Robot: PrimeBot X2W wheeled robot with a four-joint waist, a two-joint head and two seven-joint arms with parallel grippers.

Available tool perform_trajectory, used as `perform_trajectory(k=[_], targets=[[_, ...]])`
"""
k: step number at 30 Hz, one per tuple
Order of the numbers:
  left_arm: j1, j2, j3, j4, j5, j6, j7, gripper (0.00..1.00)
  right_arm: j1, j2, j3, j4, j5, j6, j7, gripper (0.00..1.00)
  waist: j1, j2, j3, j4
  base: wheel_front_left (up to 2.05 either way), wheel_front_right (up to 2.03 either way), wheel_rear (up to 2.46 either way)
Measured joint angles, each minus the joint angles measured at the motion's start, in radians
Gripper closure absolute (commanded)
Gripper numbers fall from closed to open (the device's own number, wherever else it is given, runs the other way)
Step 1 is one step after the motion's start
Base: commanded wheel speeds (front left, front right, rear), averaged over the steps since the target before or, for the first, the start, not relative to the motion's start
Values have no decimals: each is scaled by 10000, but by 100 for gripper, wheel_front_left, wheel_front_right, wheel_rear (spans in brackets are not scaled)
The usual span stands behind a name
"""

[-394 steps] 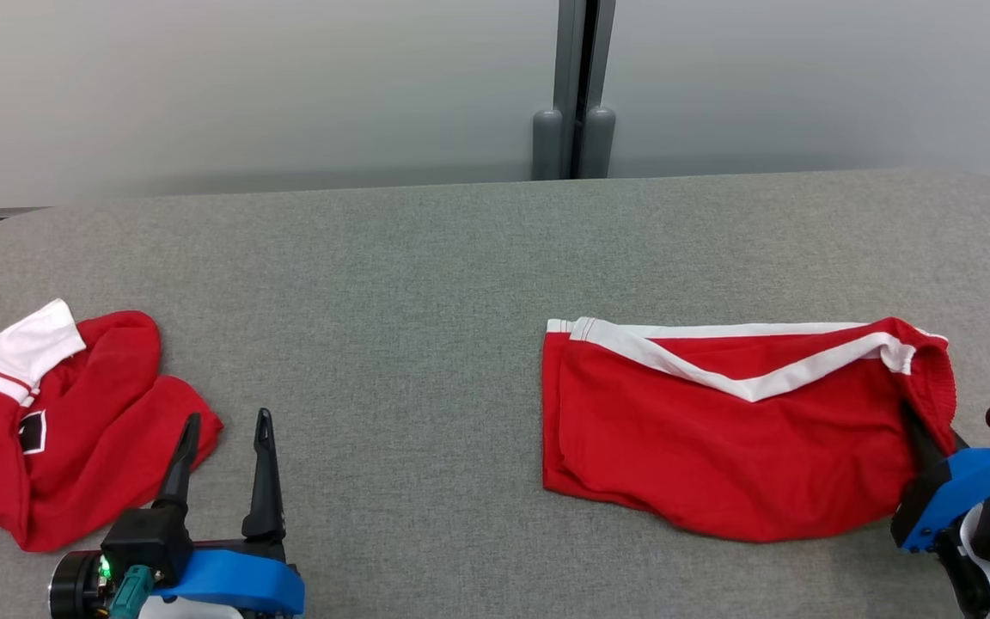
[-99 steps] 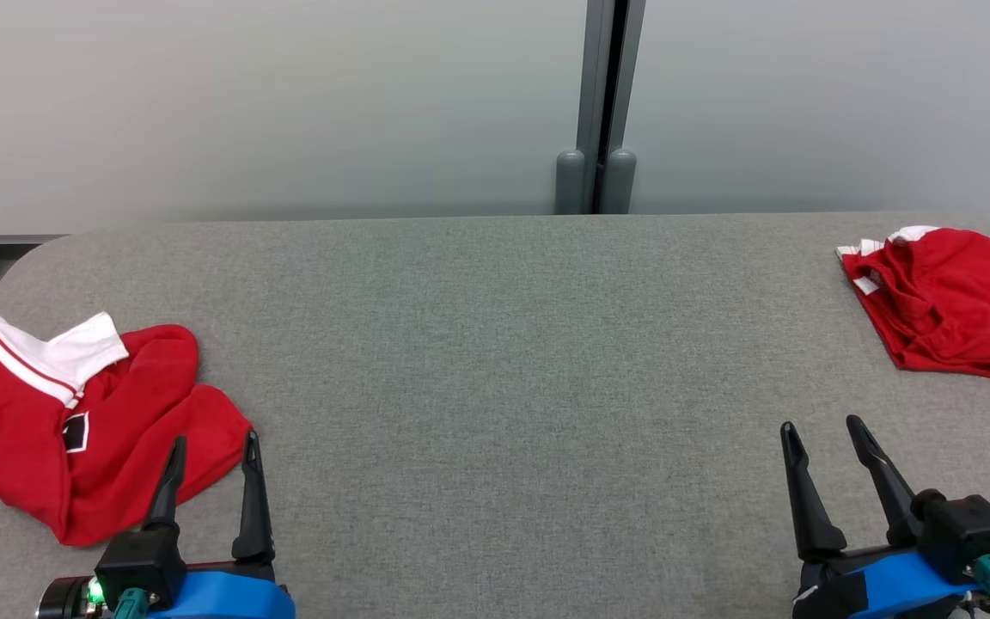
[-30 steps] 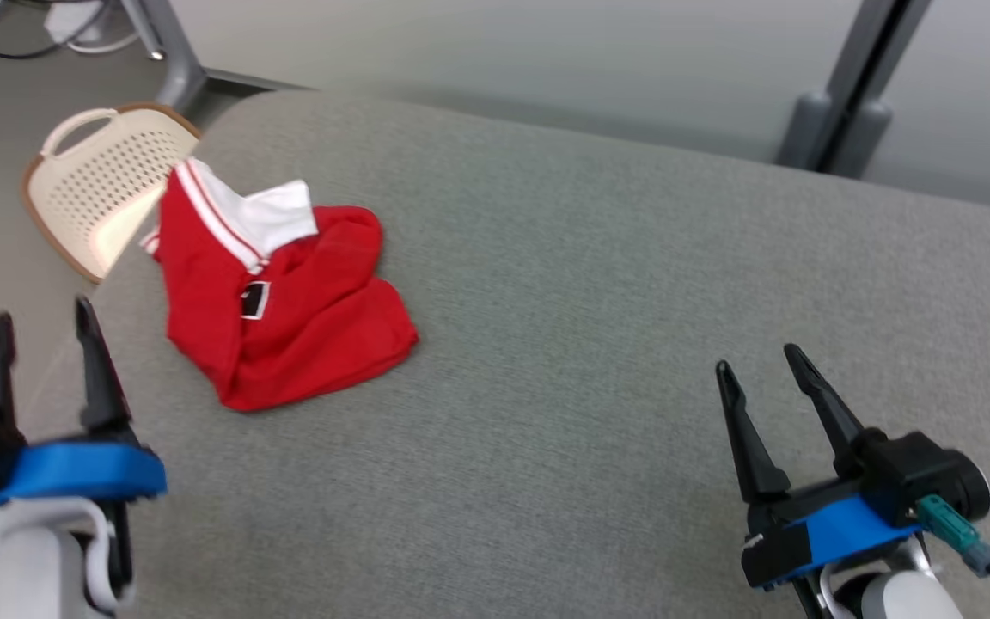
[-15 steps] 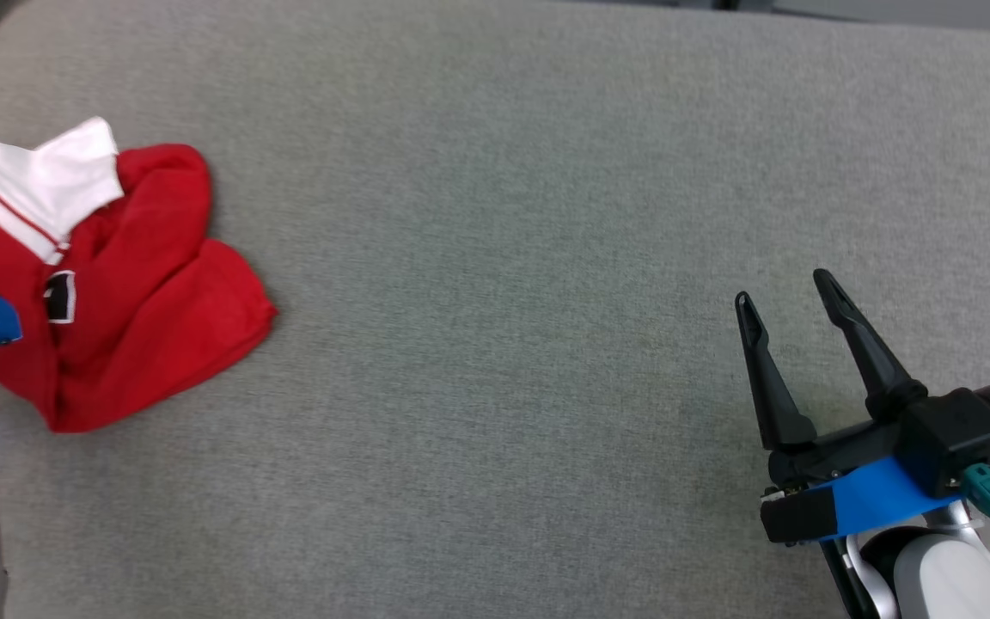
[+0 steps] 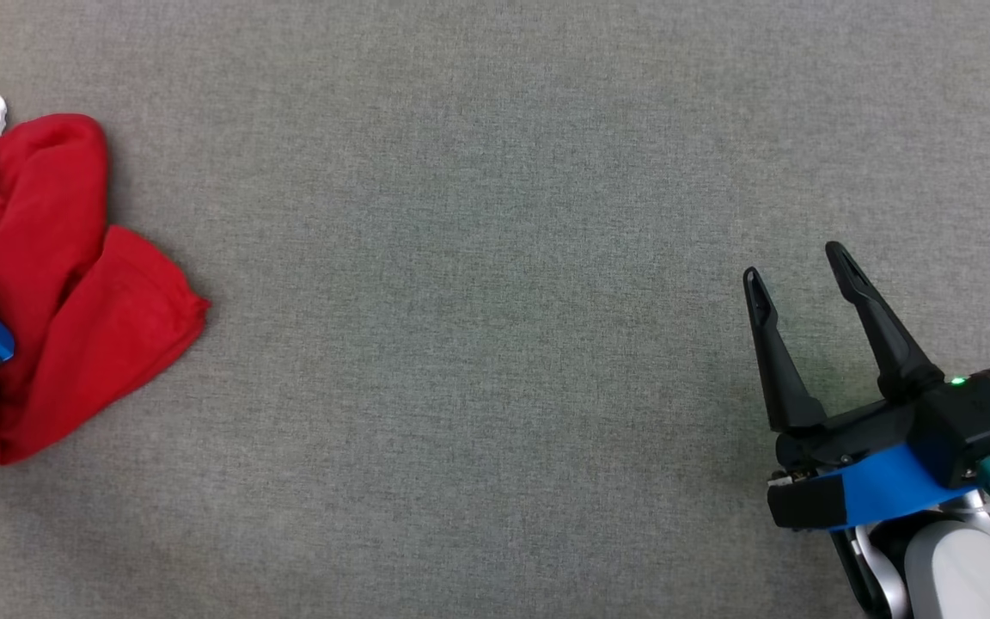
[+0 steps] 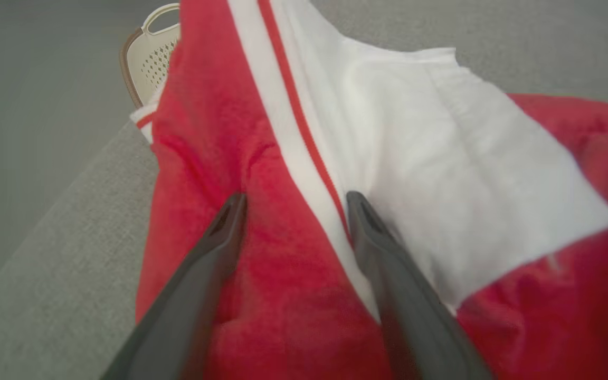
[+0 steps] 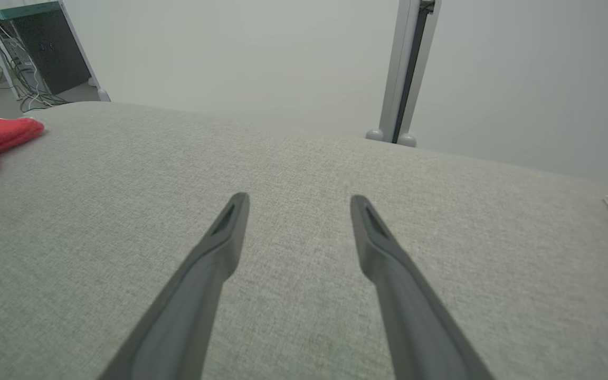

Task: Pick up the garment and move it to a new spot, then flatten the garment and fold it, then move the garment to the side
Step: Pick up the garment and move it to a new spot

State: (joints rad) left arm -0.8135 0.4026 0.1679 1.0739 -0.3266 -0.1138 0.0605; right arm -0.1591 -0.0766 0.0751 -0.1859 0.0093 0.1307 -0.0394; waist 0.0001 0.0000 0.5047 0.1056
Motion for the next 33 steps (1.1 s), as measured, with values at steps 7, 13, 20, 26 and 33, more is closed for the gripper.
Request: perform_trajectory(k=[7, 13, 20, 26, 33], targets=[[-334, 132, -240, 742, -416, -104, 1225, 64, -105, 2, 130, 132, 0, 0, -2, 0, -2, 0, -195, -92, 0, 0, 0], [-260, 192, -537, 836, -537, -107, 965, 100, -101, 10, 100, 351, 38, -2, -102, 0, -2, 0, -503, -226, 0, 0, 0], [-120, 539, -1127, 297, -382, -159, -476, 100, 28, 104, 174, 949, 282, 0, -414, 0, -2, 0, -1356, -473, 0, 0, 0], [-410, 809, -1636, -479, 119, -159, -1820, 100, 299, 192, 219, 1404, 460, 0, -694, 0, -2, 0, -2202, -768, 0, 0, 0], [-1058, 734, -2422, -2387, 499, -159, -2644, 100, 601, 240, 203, 1768, 719, 0, -951, 0, -3, 0, -2924, -1442, 0, 0, 0]])
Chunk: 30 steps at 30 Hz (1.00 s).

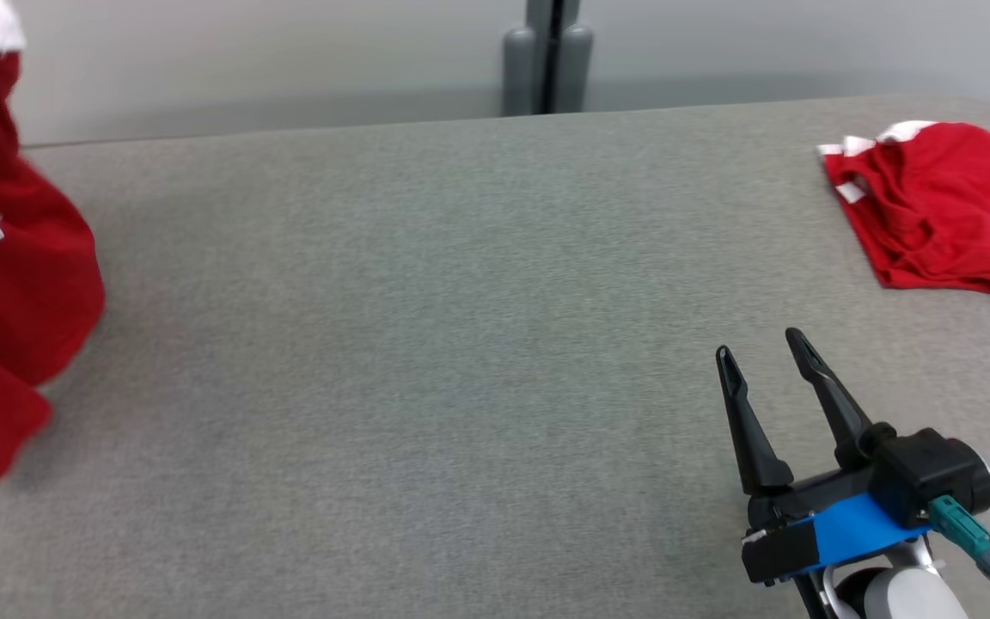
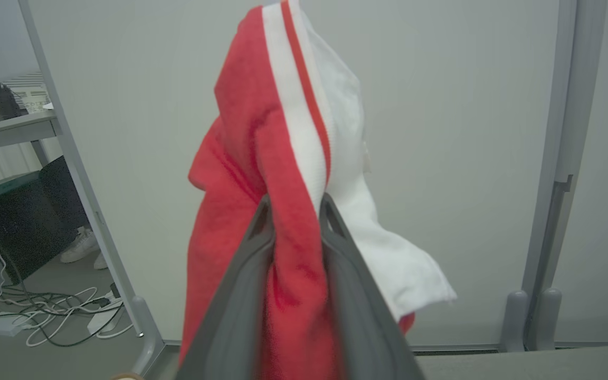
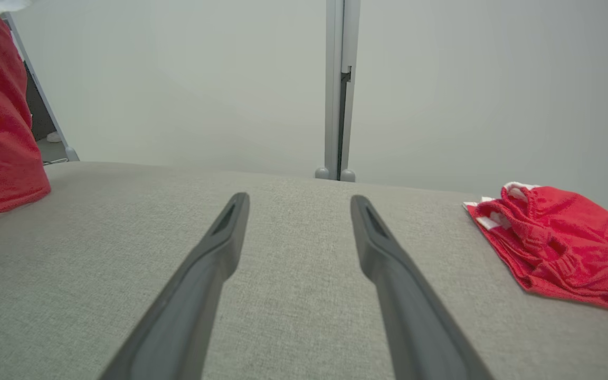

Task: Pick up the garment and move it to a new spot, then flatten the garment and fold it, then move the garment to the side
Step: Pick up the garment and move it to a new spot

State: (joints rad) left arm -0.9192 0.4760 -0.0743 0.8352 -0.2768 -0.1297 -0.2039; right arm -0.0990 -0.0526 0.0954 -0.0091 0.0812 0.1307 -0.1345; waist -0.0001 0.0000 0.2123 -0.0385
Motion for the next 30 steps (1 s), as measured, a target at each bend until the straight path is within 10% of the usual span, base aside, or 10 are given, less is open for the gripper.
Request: perform_trajectory(k=[15, 30], targets=[[-1008, -1486, -1818, -5745, 142, 31, 1802, 100, 29, 15, 171, 805, 970, 0, -796, 0, 0, 0, -281, -2283, 0, 0, 0], [472, -2449, -3158, -5802, -130, 159, 1910, 100, -269, 12, 159, 1507, 1294, -2, -1214, 0, 2, 0, 151, -3096, 0, 0, 0]])
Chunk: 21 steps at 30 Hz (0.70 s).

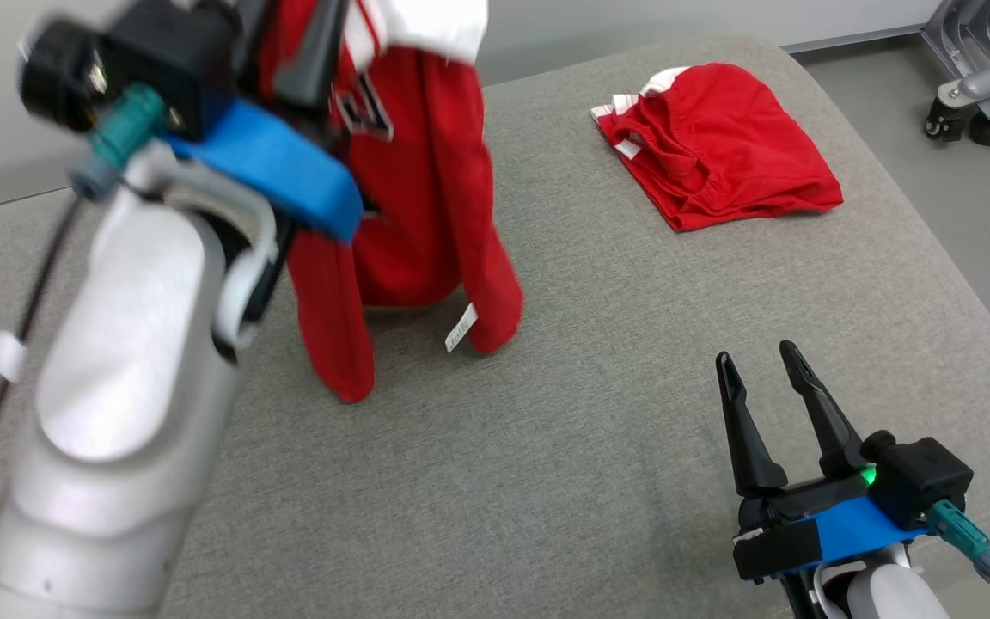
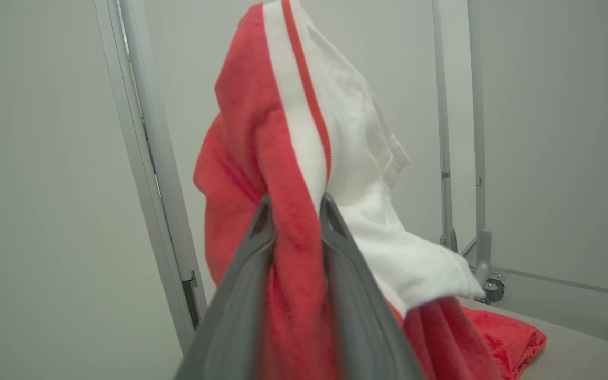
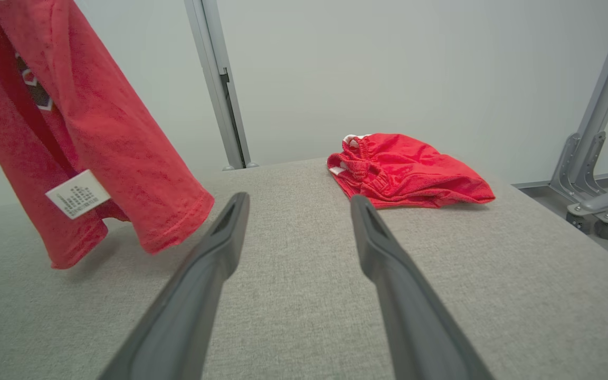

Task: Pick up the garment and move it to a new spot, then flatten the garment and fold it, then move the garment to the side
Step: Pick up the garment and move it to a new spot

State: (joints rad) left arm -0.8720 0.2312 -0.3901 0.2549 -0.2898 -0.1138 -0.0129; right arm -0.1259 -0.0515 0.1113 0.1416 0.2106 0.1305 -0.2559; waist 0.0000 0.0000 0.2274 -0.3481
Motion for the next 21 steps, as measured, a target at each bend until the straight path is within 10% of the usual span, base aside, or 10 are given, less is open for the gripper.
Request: perform_trajectory(k=[15, 17, 18, 21], targets=[[4439, -288, -997, 1797, -267, 341, -1081, 100, -92, 6, 17, 355, -165, 2, -40, 0, 0, 0, -74, 562, 0, 0, 0], [4741, -410, -1149, 2015, -259, 355, -1262, 51, -92, 6, 19, 405, -167, 0, -42, 0, 0, 0, -124, 601, 0, 0, 0], [4847, -454, -1208, 2107, -247, 385, -1367, 0, -91, 8, 29, 428, -173, 2, -42, 0, 0, 0, -155, 617, 0, 0, 0], [4952, -619, -1269, 2211, -226, 512, -1755, 0, -65, 8, -12, 489, -244, 0, -42, 0, 0, 0, -268, 697, 0, 0, 0]])
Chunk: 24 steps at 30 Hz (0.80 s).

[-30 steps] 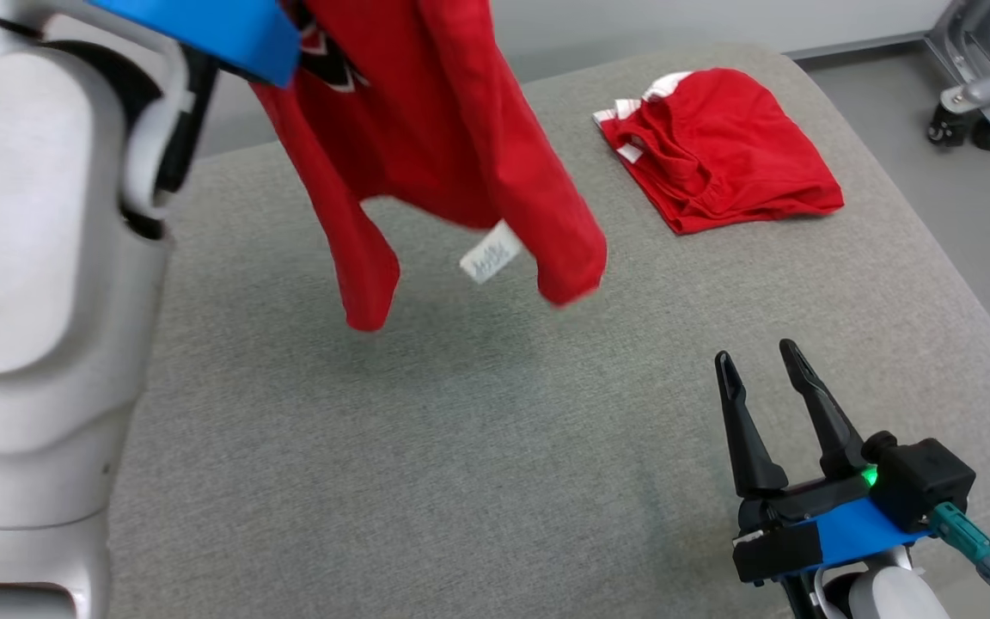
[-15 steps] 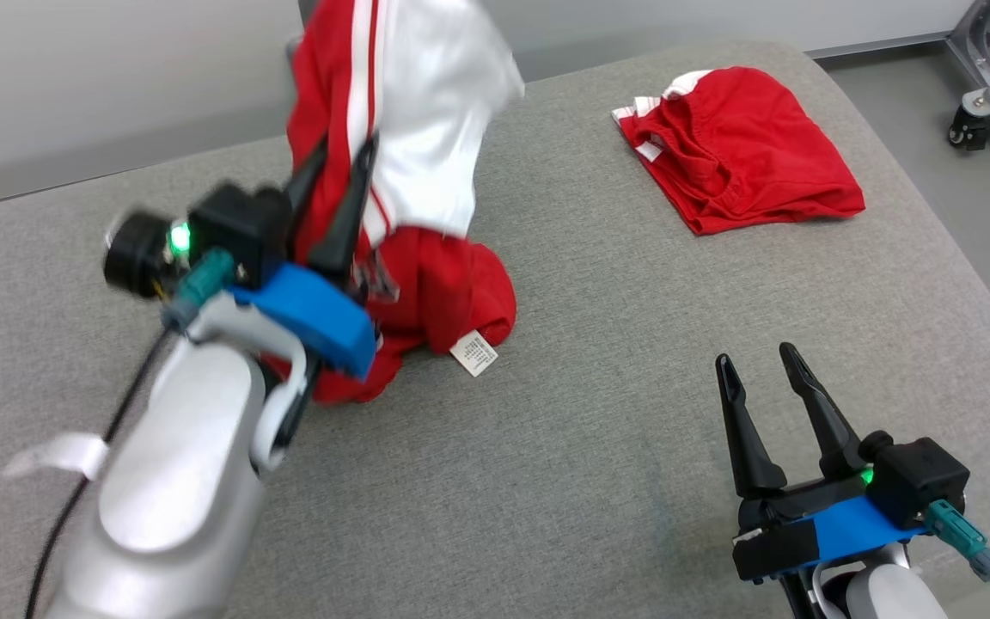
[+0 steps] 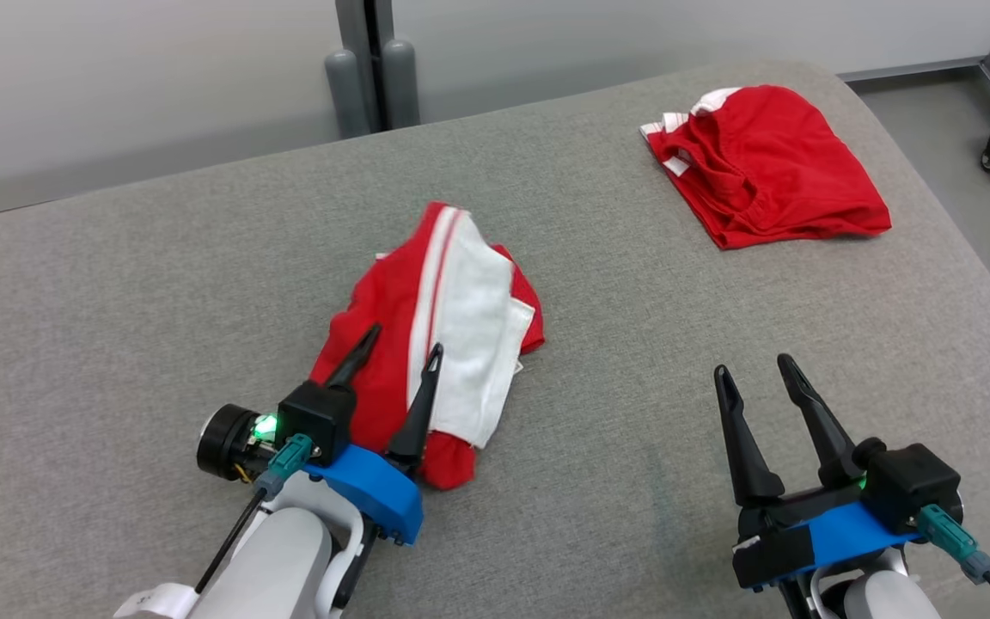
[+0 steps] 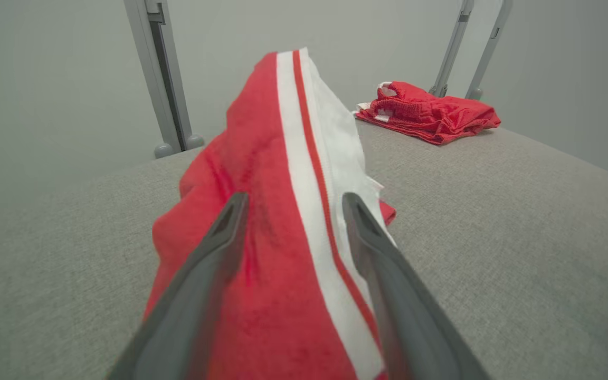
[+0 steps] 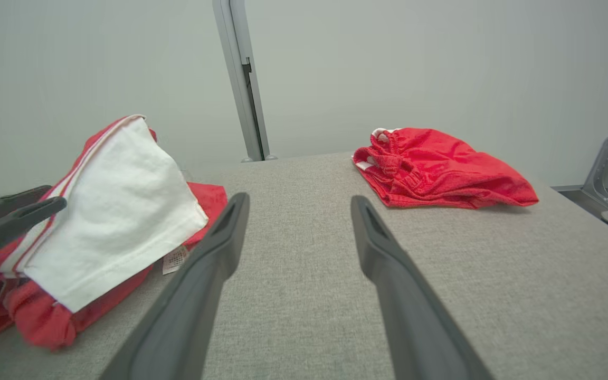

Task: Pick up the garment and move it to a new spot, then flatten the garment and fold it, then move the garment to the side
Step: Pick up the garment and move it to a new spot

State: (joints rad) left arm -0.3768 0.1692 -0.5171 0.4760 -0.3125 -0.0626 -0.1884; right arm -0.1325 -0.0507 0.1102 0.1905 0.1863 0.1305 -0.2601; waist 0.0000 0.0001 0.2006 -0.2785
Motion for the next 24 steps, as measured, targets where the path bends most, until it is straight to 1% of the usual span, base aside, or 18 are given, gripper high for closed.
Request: perform_trajectory(k=[4, 7, 12, 15, 19, 24], targets=[[0, -157, 138, -297, 0, 132, -489, 0, 155, 0, -92, 84, -44, 0, -12, 0, 0, 0, -141, 237, 0, 0, 0], [27, -125, 447, -677, 46, 370, -671, 0, 224, 0, -119, 123, -92, 0, -12, 0, 0, 0, -261, 475, 0, 0, 0], [485, 140, 1423, -1611, 67, 805, -732, 0, 337, 0, -169, 190, -100, 2, -12, 0, 0, 0, -506, 905, 0, 0, 0], [949, 274, 2082, -2255, 215, 980, -742, 0, 375, 0, -230, 244, -167, 0, -10, 0, 0, 0, -666, 1185, 0, 0, 0], [1667, 378, 2863, -2755, 416, 1080, -744, 0, 496, 2, -347, 328, -196, 2, 12, 0, 0, 0, -908, 1559, 0, 0, 0], [2548, 336, 3624, -3074, 652, 1250, -744, 0, 648, 2, -470, 412, -270, 2, 48, 0, -1, 0, -1230, 1992, 0, 0, 0]])
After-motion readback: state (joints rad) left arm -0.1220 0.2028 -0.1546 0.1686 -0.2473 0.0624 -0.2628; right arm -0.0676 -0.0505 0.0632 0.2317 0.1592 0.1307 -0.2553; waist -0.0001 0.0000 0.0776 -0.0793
